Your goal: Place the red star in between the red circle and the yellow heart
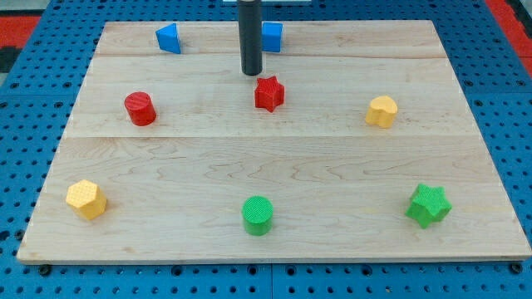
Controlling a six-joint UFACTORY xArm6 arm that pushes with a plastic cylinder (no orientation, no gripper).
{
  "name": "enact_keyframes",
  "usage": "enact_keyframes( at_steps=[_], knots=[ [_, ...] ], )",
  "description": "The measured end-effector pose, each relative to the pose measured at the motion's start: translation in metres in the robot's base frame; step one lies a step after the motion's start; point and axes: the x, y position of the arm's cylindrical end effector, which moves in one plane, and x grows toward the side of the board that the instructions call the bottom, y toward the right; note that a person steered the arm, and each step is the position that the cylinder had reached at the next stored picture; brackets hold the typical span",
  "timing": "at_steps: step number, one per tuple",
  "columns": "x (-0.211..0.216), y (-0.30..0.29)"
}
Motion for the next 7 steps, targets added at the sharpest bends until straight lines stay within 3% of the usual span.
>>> enact_keyframes(
  at_steps=[1, 3, 4, 5, 6, 7],
  knots=[
    [0.033, 0.049],
    [0.044, 0.059],
    [0.061, 0.013],
    [0.057, 0.049],
    [0.088, 0.090],
    [0.120, 0.069]
  ],
)
